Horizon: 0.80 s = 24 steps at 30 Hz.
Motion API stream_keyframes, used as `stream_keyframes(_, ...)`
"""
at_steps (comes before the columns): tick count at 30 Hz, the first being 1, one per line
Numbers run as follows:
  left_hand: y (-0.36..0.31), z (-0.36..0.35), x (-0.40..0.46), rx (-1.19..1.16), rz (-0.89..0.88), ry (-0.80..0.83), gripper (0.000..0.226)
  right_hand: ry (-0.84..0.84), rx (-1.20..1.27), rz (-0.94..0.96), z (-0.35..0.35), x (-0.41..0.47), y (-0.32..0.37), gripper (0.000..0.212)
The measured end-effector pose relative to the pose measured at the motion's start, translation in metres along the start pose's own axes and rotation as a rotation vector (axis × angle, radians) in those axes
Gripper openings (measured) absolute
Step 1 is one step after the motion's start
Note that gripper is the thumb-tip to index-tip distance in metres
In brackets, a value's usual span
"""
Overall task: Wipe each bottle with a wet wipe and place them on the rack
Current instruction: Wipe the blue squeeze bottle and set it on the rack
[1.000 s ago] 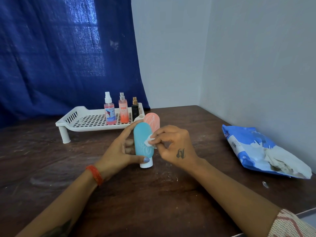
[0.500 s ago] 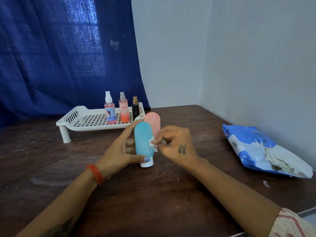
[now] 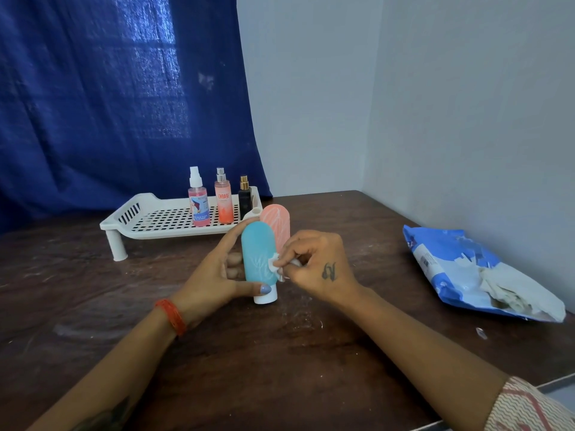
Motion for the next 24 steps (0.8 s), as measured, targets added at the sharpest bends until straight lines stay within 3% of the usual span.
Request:
stream_keyframes(5,-0.001,-0.001,0.0,0.002,-0.006,-0.008,0.105,-0.102,-0.055,-0.037,0.004,0.001,-0.001,0.006)
stream_keyframes(11,0.0,0.0,0.0,0.0,0.004,-0.007,0.106,0.05,-0.026,0.016,-0.004,0.001,0.005,0.005)
stream_keyframes(19,0.0,0.0,0.0,0.013,-0.001,-0.015,0.104,-0.044,-0.094,-0.003,-0.001,0.001,0.004,0.005)
stream_keyframes(24,0.0,0.0,-0.001,0.031,0.01,-0.005,0.109,0.064,-0.07,0.096,-0.007,0.0,0.016,0.004)
Point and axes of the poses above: each hand's wrist, its own x-axis towards the middle knuckle, its own z-axis out of the back of the hand, y = z × x, the point moved 8 cm from there along x, towards the middle knuckle, and after that the axes turned 6 degrees about -x, right-handed, at the moved point
